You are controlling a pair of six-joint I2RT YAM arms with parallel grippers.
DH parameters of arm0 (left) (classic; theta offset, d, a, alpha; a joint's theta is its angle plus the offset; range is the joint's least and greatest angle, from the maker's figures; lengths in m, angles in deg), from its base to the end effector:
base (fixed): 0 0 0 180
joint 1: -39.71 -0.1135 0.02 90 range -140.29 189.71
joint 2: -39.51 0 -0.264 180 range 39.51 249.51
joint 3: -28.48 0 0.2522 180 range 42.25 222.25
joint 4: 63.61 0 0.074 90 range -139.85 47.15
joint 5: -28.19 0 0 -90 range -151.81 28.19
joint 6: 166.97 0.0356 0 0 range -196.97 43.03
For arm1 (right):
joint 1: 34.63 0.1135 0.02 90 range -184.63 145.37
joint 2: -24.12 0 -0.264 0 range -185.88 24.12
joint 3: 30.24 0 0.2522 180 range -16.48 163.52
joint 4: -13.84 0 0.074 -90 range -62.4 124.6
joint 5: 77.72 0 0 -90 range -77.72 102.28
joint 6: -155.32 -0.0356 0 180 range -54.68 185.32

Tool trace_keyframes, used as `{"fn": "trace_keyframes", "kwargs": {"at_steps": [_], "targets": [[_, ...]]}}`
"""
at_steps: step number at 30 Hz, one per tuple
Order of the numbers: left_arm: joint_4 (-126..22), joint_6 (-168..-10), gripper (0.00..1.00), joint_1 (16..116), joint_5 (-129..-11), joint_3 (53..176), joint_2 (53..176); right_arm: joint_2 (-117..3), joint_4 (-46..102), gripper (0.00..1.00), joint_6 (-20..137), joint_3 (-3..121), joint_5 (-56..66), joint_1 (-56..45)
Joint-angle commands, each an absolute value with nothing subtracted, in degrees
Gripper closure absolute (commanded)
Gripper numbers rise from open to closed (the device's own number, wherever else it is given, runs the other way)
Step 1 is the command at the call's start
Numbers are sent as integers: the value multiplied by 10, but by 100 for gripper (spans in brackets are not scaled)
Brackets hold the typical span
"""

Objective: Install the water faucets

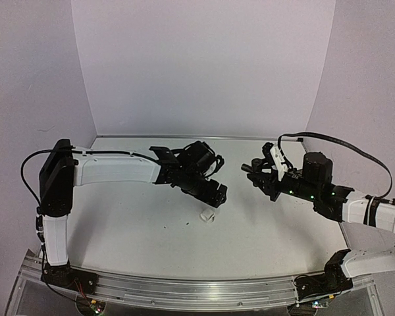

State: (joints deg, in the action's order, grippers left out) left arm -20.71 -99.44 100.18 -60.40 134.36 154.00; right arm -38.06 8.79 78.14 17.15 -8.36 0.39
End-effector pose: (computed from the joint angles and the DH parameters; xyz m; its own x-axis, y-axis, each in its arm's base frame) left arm 0.2211 -0.3885 0.2302 -0.6861 0.4359 -0.5825 0.6494 0.7279 -0.2201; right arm 0.1946 0.1517 0.2645 0.0472 -0.2205 -0.9742 -0.8318 0.5313 -0.1605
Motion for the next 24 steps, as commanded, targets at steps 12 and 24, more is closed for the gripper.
{"fn": "trace_keyframes", "kwargs": {"at_steps": [12,24], "targets": [[-73,-1073,22,1019,-546,1449,1662,-368,30,100,781,181,-92,3],[-69,-1062,45,1019,-572,1465,1679,-369,30,100,779,182,-95,4]]}}
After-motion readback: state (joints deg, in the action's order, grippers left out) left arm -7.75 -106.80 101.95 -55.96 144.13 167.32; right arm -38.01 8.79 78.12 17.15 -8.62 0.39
